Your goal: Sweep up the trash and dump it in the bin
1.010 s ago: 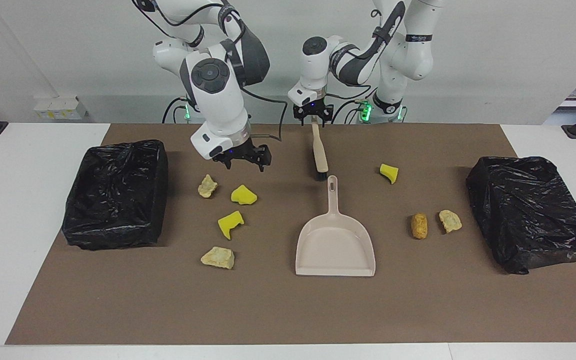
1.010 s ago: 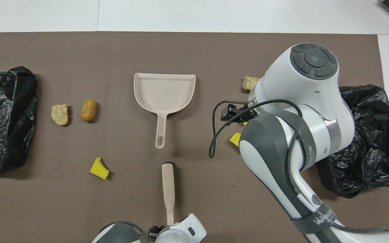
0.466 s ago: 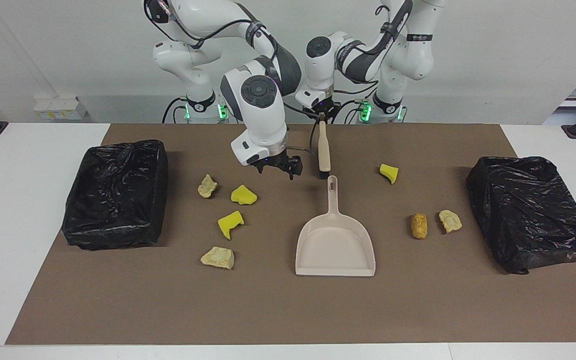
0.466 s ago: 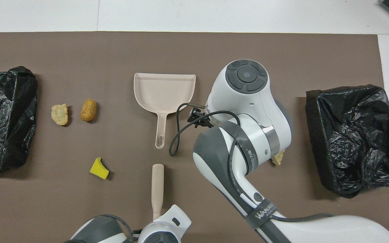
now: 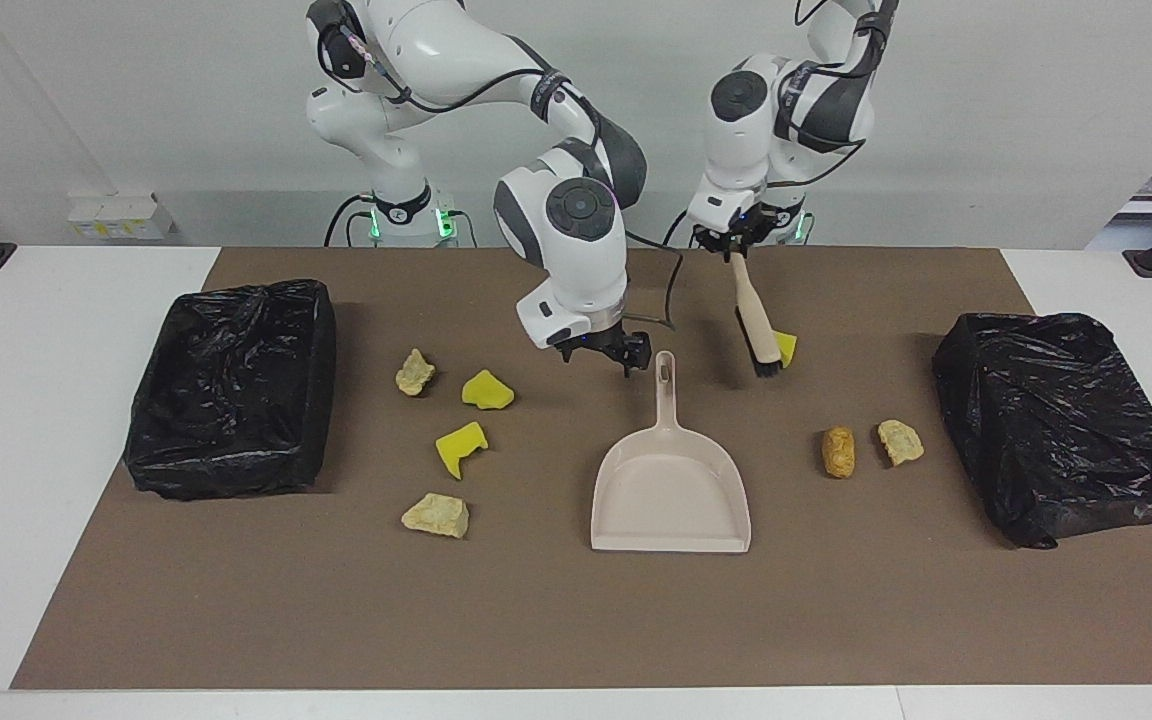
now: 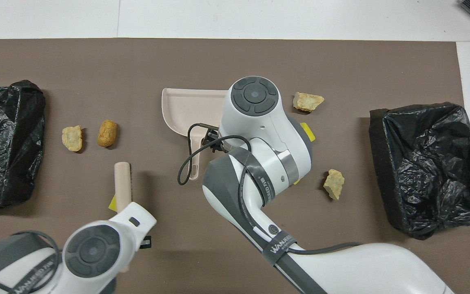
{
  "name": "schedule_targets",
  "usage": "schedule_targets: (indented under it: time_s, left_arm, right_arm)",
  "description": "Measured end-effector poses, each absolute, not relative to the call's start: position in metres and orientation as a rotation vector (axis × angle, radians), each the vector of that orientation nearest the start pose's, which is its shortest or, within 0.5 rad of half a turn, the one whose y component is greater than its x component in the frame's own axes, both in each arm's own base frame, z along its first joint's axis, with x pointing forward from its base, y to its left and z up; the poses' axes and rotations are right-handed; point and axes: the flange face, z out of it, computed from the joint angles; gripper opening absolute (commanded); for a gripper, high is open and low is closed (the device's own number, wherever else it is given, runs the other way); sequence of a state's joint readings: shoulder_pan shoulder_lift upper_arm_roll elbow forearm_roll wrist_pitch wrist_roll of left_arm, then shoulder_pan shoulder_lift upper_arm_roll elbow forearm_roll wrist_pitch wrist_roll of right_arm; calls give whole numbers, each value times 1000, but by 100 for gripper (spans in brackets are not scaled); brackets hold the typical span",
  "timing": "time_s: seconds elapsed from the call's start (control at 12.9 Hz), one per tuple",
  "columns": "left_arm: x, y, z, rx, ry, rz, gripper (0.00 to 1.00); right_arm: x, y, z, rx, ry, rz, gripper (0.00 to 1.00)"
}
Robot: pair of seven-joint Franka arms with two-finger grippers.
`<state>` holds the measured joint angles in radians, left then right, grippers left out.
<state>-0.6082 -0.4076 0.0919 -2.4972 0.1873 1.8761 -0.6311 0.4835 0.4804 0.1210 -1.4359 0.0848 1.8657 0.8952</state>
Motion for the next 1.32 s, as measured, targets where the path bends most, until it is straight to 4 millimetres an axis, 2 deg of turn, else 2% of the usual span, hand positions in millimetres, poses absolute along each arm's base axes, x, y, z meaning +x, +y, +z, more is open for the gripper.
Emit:
schedule_targets:
  time_s: [0.39, 0.54, 0.62, 0.7, 0.85, 1.01, 1.17, 1.32]
  left_arm:
    - [446, -33, 417, -2972, 186, 48, 0]
    - [486, 3, 427, -2963, 227, 32, 0]
    - [501, 13, 428, -2958, 245, 33, 0]
    - [513, 20, 423, -2953, 258, 46, 0]
    - [525, 30, 407, -2949, 285, 90, 0]
    - [528, 42, 396, -2945, 338, 125, 0]
    - [529, 52, 393, -2943, 374, 131, 0]
    - [529, 47, 391, -2937, 425, 141, 0]
  right_arm:
    - [558, 446, 386, -3078, 395, 74, 100]
    - [549, 469, 364, -3085, 379, 34, 100]
    - [546, 476, 354, -3095, 371, 21, 100]
    - [544, 481, 349, -3106, 361, 7, 95]
    - [546, 480, 349, -3111, 360, -8, 88]
    - [550, 478, 352, -3115, 358, -31, 87]
    - [551, 478, 354, -3129, 341, -62, 80]
    - [551, 478, 355, -3132, 329, -74, 76]
